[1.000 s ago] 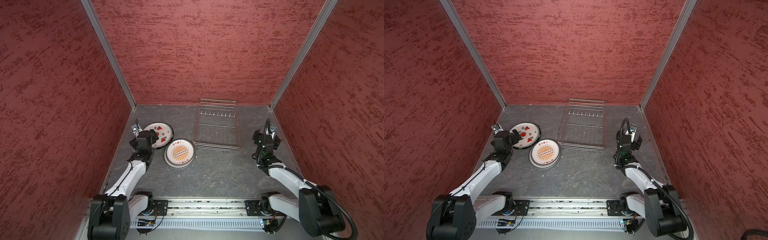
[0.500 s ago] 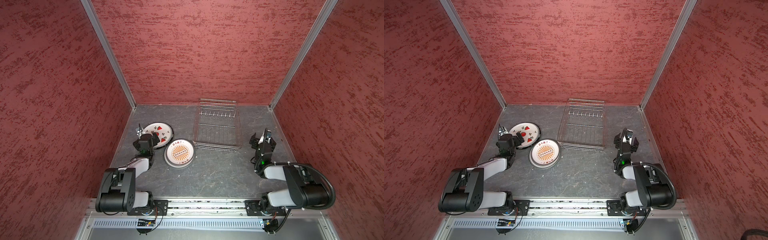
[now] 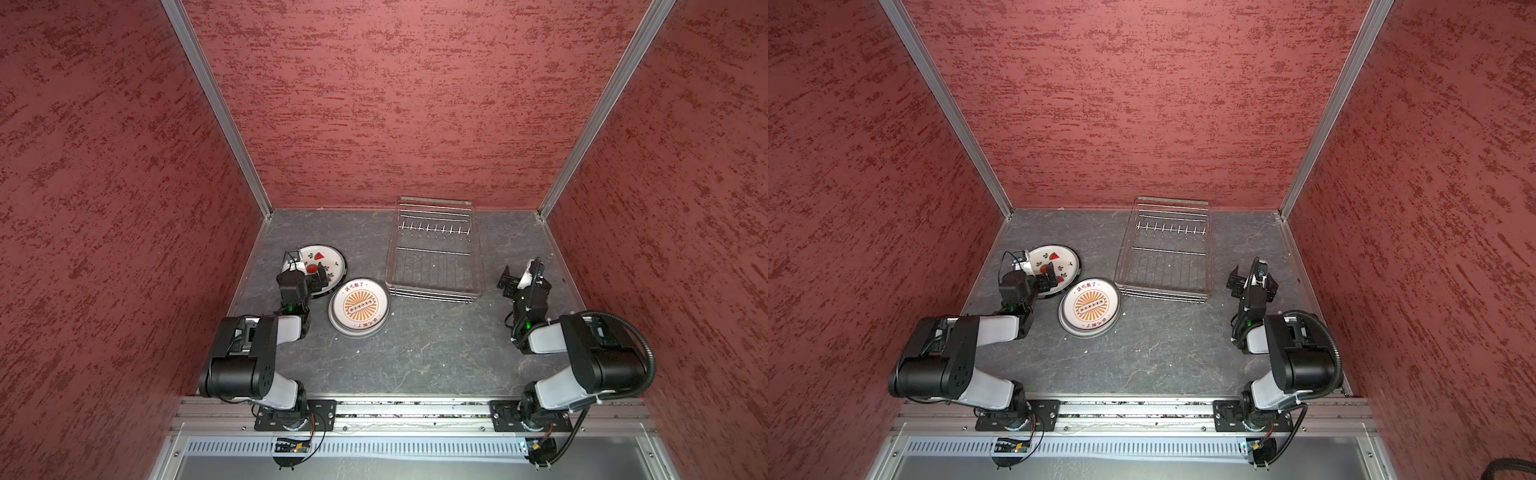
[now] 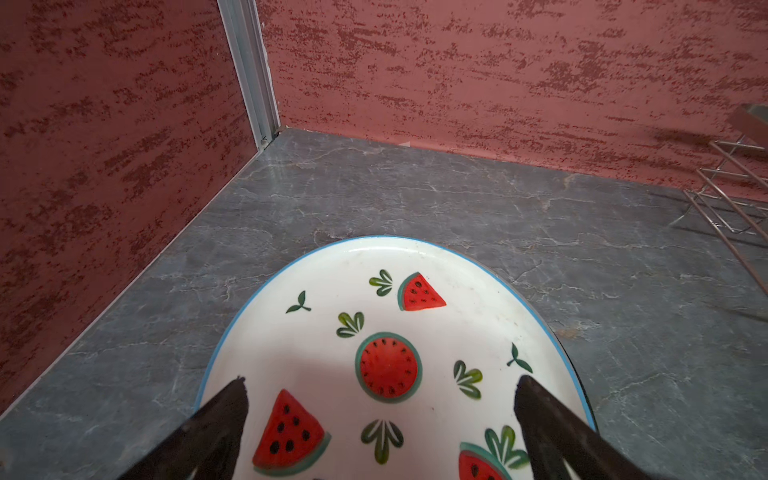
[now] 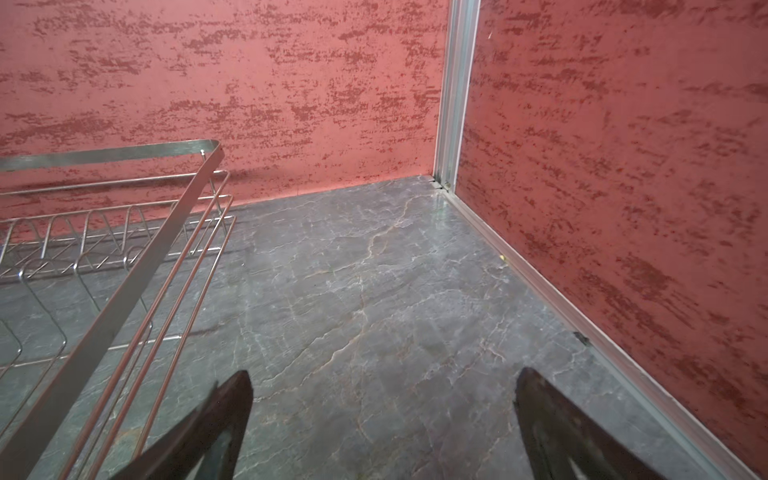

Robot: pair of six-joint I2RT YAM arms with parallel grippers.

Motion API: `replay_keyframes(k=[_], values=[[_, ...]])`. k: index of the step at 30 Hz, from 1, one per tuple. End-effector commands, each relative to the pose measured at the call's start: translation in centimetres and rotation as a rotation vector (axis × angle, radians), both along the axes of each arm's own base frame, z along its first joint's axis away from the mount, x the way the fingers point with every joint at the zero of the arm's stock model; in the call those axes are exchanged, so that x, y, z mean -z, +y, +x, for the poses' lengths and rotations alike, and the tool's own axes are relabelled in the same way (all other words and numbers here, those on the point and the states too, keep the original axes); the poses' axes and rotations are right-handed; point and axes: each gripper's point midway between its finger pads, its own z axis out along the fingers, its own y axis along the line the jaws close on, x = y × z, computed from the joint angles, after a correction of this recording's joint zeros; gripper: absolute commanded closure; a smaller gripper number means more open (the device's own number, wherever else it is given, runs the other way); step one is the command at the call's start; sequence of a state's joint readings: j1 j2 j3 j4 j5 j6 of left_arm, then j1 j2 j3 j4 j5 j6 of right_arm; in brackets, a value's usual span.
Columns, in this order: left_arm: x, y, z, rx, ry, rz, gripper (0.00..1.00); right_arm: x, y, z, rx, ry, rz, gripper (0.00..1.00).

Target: Unload the plates from the dish rack

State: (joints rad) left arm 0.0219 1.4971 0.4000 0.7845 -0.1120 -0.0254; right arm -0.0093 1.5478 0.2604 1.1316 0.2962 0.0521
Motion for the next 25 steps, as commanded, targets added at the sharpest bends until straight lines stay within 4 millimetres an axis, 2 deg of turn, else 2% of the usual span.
replay_keyframes(k=[1, 13, 16, 25], values=[[-0.4, -1.79, 0.46, 0.116, -0.046, -0.008, 0.01, -1.57, 0.21, 0.59, -0.03, -0.067, 0.011, 0.01], [-0.43, -1.95, 0.27, 0.108, -0.057, 0.012, 0.01, -1.56, 0.18, 0.53, -0.029, -0.062, 0.013, 0.01], [-0.92, -1.96, -0.54, 0.044, -0.108, 0.067, 0.01, -1.55, 0.21, 0.54, -0.03, -0.061, 0.013, 0.01], [-0.39, -1.38, 0.24, 0.08, -0.056, 0.0, 0.01, -1.45, 0.27, 0.6, -0.033, -0.057, 0.012, 0.01]])
